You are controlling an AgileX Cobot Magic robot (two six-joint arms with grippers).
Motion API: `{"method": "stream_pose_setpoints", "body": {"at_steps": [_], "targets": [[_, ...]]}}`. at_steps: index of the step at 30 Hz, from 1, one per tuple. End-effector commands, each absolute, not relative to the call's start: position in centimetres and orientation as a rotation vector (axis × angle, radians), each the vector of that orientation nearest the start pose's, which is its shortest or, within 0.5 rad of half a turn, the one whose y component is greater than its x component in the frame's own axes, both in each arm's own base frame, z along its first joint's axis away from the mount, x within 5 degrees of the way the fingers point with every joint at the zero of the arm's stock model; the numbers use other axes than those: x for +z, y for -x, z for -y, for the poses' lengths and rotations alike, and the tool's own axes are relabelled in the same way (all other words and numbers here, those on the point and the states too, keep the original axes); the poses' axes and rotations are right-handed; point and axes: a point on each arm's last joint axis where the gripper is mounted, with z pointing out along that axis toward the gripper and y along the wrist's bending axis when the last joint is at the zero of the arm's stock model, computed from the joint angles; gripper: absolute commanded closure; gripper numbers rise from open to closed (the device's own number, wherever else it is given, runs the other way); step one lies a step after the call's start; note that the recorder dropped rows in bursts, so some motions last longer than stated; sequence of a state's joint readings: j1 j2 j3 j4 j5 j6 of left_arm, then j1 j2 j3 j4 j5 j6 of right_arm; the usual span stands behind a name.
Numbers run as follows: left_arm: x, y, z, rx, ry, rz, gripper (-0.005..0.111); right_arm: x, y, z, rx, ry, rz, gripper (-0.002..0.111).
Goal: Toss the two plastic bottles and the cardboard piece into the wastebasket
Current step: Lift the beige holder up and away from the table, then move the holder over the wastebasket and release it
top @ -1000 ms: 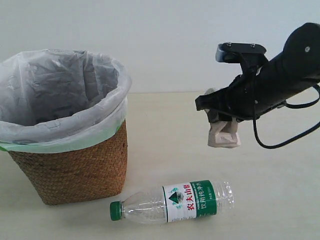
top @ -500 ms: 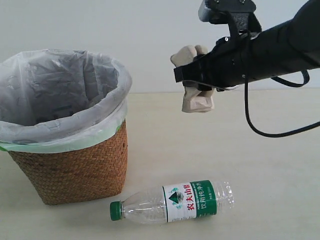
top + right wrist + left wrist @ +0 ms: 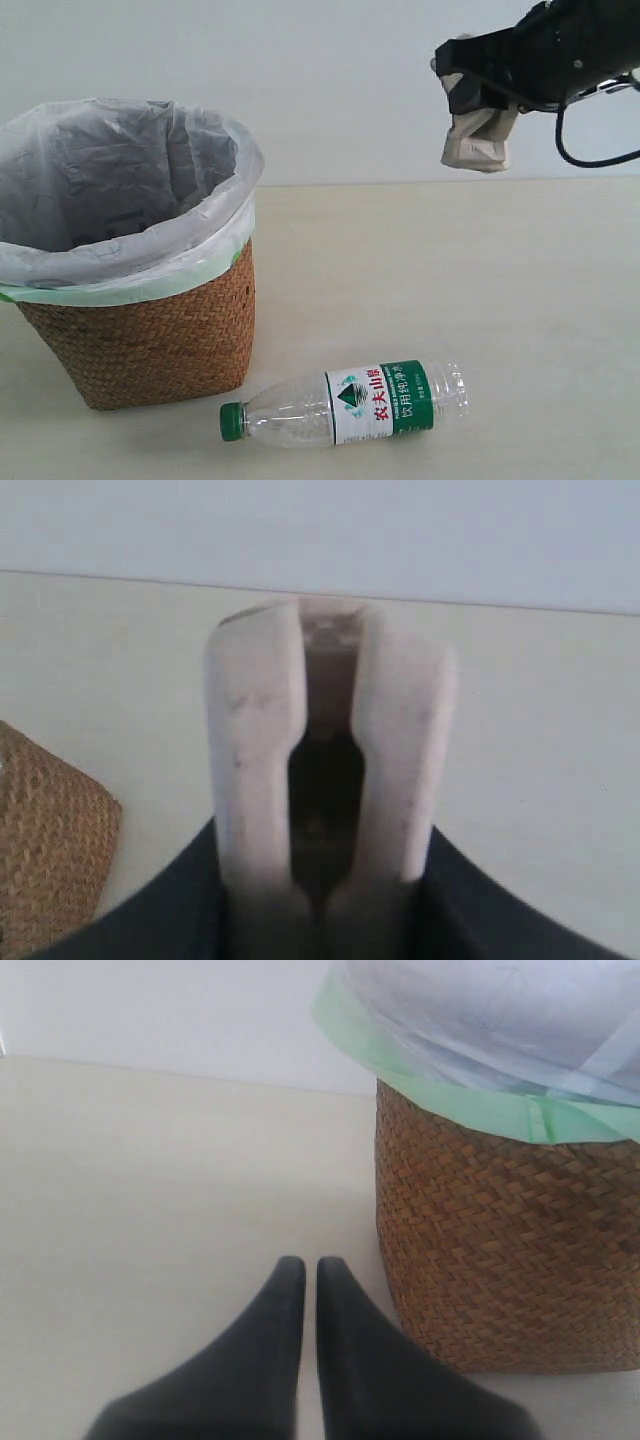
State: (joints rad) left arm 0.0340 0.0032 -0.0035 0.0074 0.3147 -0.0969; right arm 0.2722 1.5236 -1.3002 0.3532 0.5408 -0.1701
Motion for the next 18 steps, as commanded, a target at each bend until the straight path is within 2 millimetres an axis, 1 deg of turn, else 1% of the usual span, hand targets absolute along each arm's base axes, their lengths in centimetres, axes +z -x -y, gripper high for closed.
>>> {"method": "stream_pose_setpoints", "body": {"at_steps": [1, 4, 7, 9, 11, 12, 13, 15, 16, 18], "targets": [[18.5, -5.4, -0.2, -0.041, 0.11, -1.795, 0.103, 35.5, -32.7, -11.1, 0.398, 0.281, -2.228, 0.108], [18.5, -5.4, -0.2, -0.041, 0.11, -1.795, 0.103, 34.9, -33.0, -11.3, 0.378, 0.305, -2.248, 0.108], [18.5, -5.4, -0.2, -0.041, 0.11, -1.795, 0.103, 33.3, -33.6, -11.4, 0.346, 0.328, -2.319, 0.108], [18.5, -5.4, -0.2, -0.041, 0.11, -1.795, 0.103, 32.5, -34.0, -11.2, 0.297, 0.323, -2.347, 0.108], [18.5, -5.4, -0.2, -0.041, 0.11, -1.795, 0.103, 32.2, -34.3, -10.6, 0.211, 0.3, -2.362, 0.108], [18.5, -5.4, -0.2, -0.041, 0.11, -1.795, 0.103, 32.0, -34.5, -10.1, 0.144, 0.286, -2.37, 0.108], [18.5, -5.4, -0.2, -0.041, 0.11, -1.795, 0.103, 32.0, -34.6, -9.4, 0.035, 0.274, -2.372, 0.108], [18.5, -5.4, -0.2, -0.041, 0.11, -1.795, 0.103, 32.0, -34.7, -8.1, -0.136, 0.194, -2.381, 0.108], [18.5, -5.4, -0.2, -0.041, 0.11, -1.795, 0.103, 32.1, -34.7, -7.2, -0.267, 0.165, -2.371, 0.108], [18.5, -5.4, -0.2, -0.041, 0.11, -1.795, 0.103, 32.0, -34.7, -6.1, -0.418, 0.117, -2.378, 0.108]]}}
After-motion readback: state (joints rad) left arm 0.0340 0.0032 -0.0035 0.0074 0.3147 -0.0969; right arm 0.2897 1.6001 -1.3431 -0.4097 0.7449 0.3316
